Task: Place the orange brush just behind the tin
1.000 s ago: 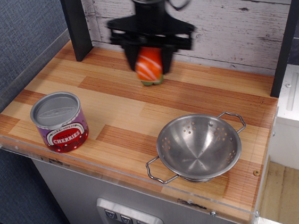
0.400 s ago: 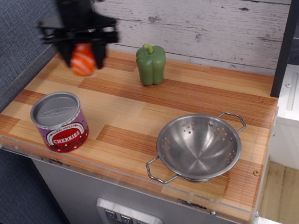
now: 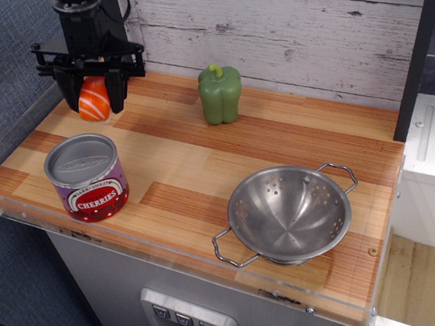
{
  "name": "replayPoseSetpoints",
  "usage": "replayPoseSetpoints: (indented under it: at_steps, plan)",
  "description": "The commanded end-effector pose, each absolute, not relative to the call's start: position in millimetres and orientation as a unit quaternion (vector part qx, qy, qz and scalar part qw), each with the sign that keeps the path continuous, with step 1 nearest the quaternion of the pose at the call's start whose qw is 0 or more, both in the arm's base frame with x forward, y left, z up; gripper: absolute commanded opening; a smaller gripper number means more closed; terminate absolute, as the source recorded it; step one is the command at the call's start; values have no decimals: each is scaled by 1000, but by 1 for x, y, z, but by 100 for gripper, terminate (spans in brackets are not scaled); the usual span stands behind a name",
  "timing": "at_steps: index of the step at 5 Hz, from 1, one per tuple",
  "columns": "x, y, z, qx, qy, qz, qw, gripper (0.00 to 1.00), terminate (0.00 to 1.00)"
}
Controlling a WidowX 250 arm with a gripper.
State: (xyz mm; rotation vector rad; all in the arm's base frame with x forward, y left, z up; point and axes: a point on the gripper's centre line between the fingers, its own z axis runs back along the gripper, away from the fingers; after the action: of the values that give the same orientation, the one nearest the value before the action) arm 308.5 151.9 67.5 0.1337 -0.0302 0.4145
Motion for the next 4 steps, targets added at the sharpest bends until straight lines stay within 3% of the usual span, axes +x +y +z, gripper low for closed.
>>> replayPoseSetpoints:
  at_steps: [1, 2, 3, 4]
  plan:
    - [306, 159, 59, 50, -57, 103, 992, 0, 0]
    - [303, 161, 49, 50, -75, 75, 993, 0, 0]
    - [302, 168, 38, 27, -67, 95, 993, 0, 0]
    - [303, 168, 37, 31, -70, 98, 992, 0, 0]
